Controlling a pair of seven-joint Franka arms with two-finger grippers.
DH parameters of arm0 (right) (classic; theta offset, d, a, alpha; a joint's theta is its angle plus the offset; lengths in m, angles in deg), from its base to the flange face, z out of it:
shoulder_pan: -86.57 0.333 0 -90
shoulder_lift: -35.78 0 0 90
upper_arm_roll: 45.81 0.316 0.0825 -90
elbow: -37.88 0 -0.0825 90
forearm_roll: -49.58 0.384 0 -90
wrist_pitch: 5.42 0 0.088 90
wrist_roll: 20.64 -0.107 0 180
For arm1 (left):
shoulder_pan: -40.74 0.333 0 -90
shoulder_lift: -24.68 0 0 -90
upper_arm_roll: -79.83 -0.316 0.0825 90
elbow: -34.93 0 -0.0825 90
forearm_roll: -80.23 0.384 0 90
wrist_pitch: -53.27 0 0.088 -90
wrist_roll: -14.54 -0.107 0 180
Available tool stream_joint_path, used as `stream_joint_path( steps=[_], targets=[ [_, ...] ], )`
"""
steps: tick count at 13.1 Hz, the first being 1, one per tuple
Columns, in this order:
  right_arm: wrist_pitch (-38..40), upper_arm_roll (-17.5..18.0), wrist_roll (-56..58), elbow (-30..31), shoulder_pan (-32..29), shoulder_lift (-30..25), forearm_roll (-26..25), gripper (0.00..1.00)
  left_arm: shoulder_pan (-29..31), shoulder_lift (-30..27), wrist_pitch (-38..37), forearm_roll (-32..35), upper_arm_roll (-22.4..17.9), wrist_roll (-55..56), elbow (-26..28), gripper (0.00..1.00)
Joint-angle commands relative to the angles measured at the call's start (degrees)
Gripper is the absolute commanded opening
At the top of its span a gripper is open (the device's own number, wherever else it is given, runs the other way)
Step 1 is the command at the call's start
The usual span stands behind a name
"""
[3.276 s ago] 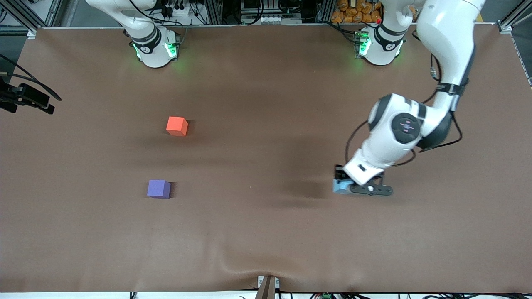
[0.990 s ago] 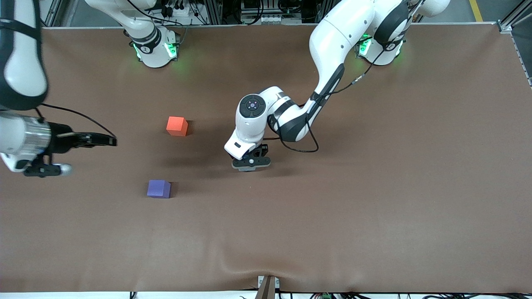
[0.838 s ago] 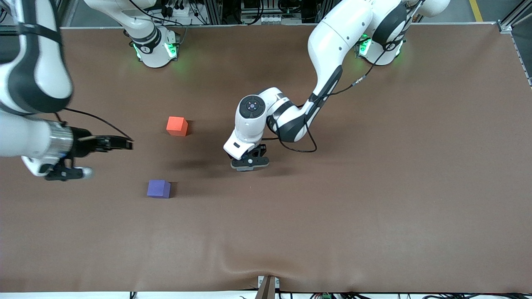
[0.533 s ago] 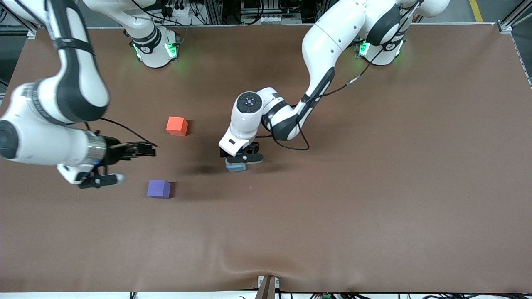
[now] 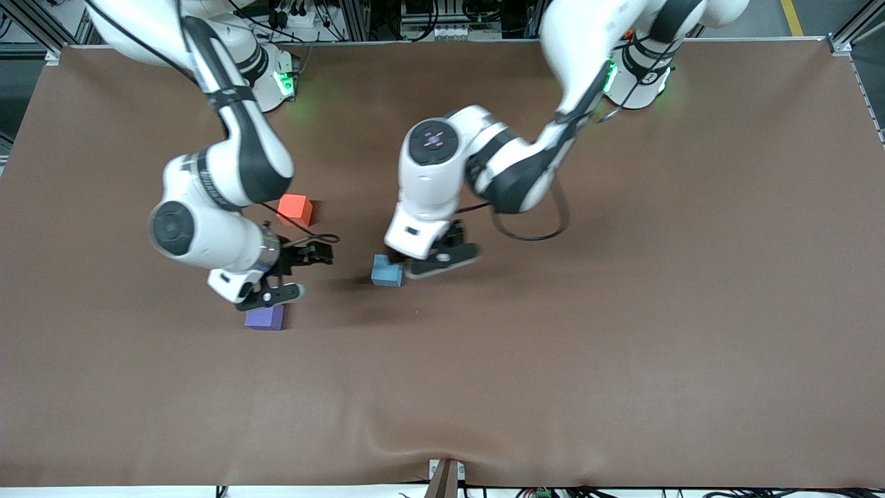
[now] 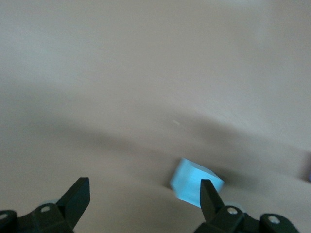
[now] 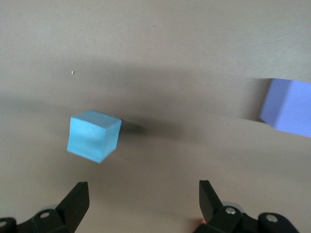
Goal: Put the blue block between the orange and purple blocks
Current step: 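Release the cube with the left gripper while the right gripper approaches it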
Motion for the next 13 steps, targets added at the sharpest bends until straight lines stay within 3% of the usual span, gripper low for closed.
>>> stream_joint_path(
  steps=[1, 5, 10, 13],
  targets=[
    [-6.93, -0.5, -8.76, 2.15, 3.73, 2.02, 0.03, 1.0, 4.0, -10.45, -8.53, 4.69, 0.4, -1.06, 6.06, 1.0],
    [-16.34, -0.58, -21.44, 0.57, 8.75, 8.61, -0.14, 1.0, 13.04, -19.86, -18.55, 2.34, 0.93, -16.5, 7.29, 1.0],
    [-16.44, -0.58, -25.22, -1.1, 10.86, 11.7, -0.06, 1.0, 23.07, -30.85, -18.93, 1.18, 0.84, -31.79, 18.7, 1.0],
    [-16.44, -0.76, -30.5, -2.69, 12.88, 13.28, -0.23, 1.0, 28.26, -33.59, -17.97, 0.83, 1.02, -39.19, 22.06, 1.0]
  ],
)
